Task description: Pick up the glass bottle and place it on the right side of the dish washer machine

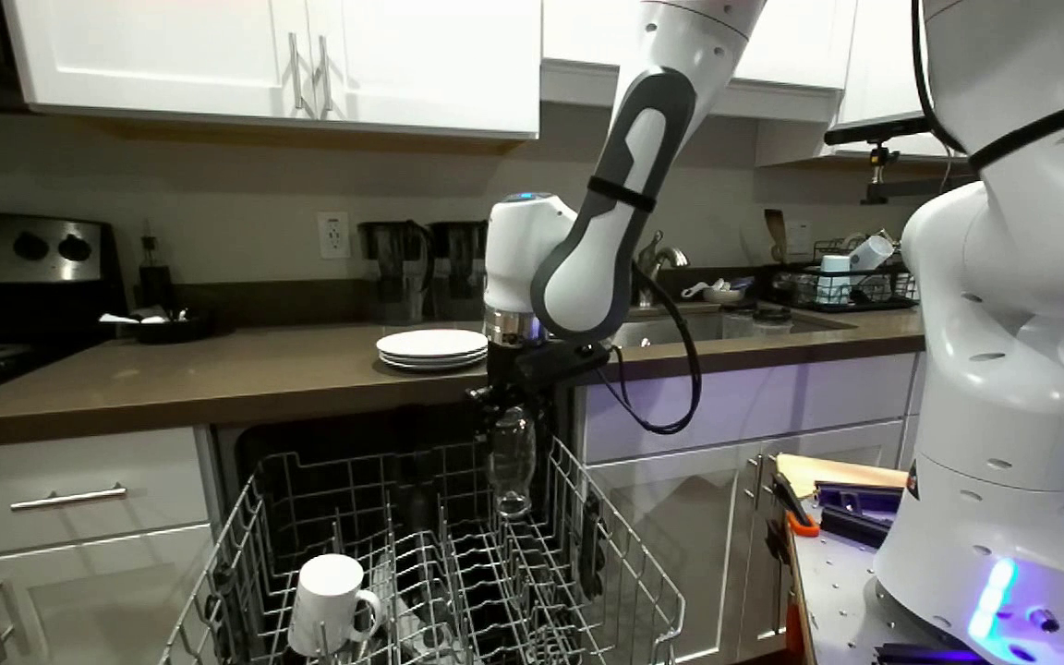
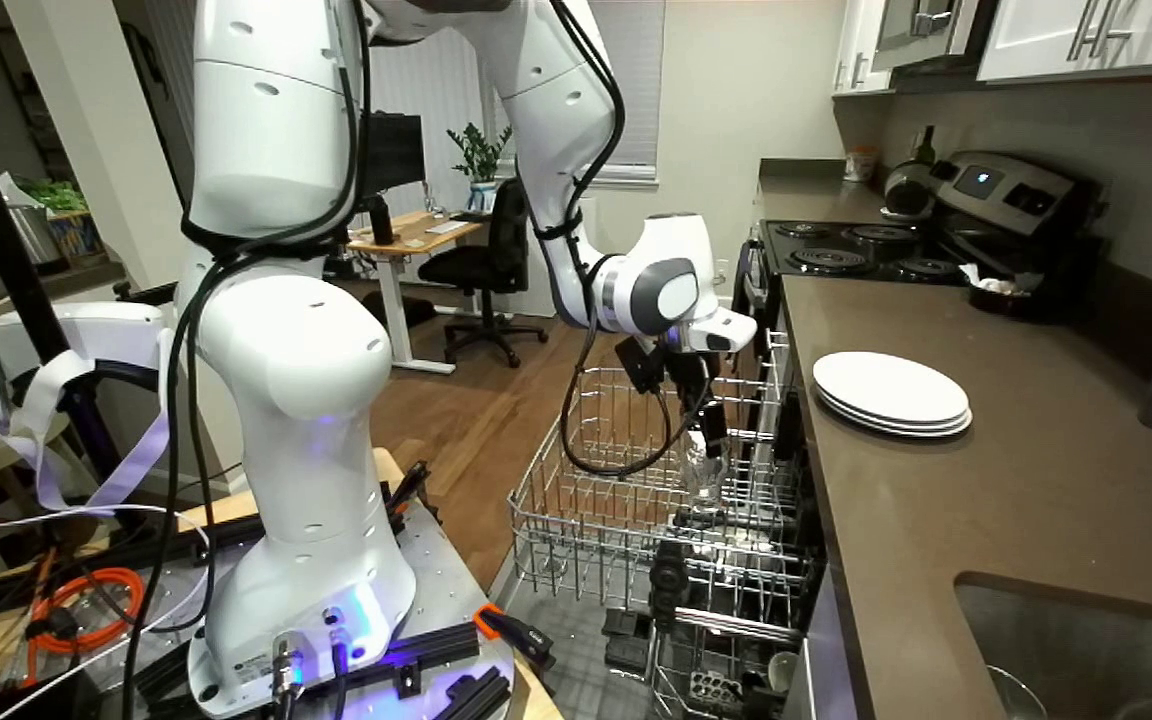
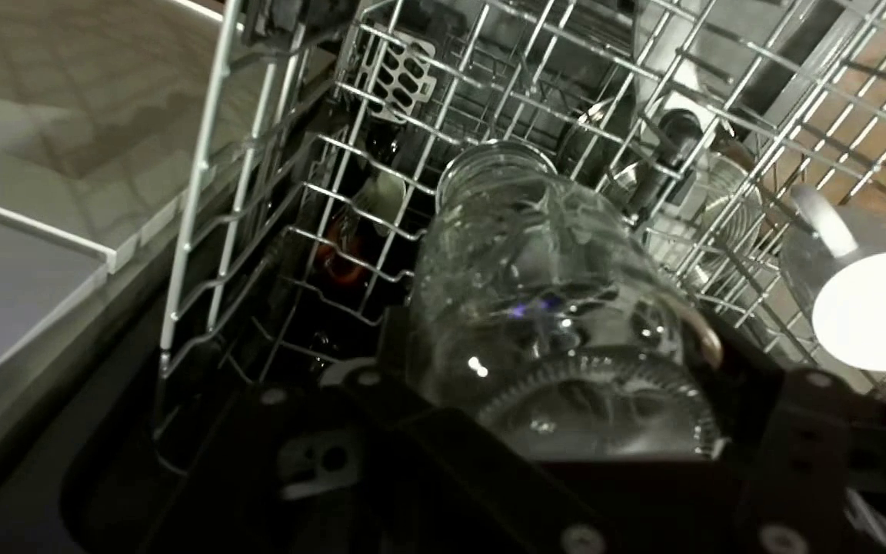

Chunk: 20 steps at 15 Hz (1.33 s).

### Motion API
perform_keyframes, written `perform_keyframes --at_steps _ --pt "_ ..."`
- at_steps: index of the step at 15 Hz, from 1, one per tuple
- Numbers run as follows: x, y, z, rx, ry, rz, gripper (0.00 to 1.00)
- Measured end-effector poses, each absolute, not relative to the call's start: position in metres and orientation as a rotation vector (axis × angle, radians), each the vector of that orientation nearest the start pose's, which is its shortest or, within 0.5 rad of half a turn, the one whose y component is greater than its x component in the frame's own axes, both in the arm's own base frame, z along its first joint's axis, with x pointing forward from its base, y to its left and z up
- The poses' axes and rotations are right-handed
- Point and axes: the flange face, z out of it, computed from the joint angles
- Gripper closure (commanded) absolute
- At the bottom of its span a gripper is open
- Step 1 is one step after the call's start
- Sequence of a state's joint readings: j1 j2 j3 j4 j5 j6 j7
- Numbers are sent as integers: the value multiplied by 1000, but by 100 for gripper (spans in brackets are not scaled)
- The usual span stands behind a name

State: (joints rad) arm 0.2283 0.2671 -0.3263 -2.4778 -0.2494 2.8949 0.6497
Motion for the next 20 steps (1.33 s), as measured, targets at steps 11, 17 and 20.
perform_keyframes --at_steps 11,17,20 --pt "527 -55 211 -3093 872 -367 39" --pt "528 -67 189 -3071 936 -304 39" --pt "531 -72 180 -3062 950 -284 39"
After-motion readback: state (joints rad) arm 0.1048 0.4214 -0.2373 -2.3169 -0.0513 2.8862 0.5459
